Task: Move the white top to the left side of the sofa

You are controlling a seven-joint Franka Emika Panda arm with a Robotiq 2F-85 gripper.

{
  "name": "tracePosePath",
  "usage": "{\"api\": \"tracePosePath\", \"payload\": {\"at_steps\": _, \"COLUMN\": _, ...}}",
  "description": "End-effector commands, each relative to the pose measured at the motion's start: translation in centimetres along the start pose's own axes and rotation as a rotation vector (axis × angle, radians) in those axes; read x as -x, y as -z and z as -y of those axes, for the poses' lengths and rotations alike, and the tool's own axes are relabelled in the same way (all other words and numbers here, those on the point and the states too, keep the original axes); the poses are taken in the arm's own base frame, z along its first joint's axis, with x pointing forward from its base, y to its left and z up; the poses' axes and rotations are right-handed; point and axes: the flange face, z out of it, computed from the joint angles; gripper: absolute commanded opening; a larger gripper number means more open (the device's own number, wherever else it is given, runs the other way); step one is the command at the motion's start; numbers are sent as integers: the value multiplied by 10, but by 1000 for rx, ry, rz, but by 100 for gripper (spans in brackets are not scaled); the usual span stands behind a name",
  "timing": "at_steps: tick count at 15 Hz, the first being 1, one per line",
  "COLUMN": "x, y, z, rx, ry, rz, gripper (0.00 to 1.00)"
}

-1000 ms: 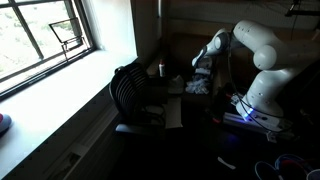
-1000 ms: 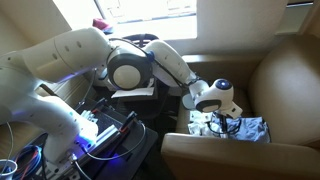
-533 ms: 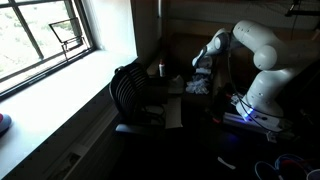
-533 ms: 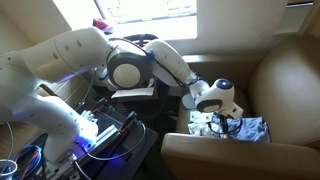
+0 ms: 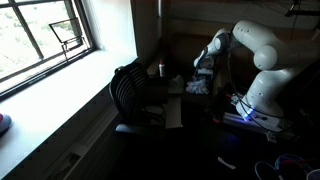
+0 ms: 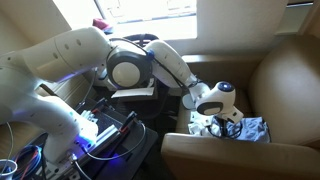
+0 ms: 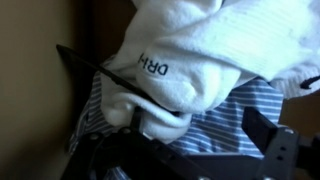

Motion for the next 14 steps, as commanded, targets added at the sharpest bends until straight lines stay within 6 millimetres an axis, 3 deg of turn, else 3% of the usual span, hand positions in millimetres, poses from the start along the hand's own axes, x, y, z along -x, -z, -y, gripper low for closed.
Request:
{"api": "tracePosePath", "payload": {"at_steps": 1, "x": 0, "y": 0, "z": 1, "rx": 0, "ry": 0, "rz": -3, "gripper": 100}}
{"api": "tracePosePath", "payload": {"at_steps": 2, "x": 2, "y": -1, "z": 2, "rx": -7, "ry": 2, "rz": 4, "gripper": 75}}
{"api": "tracePosePath", "payload": {"at_steps": 3, "x": 4, "y": -2, "z": 4, "rx": -13, "ry": 1, "rz": 13, "gripper": 73}}
{"api": "tracePosePath", "payload": {"at_steps": 11, "x": 1, "y": 3, "z": 13, "rx": -54, "ry": -43, "rz": -33, "gripper": 17}}
{"api": "tracePosePath", "payload": {"at_steps": 14, "x": -1, "y": 7, "z": 26, "rx": -143, "ry": -155, "rz": -17, "gripper": 0}}
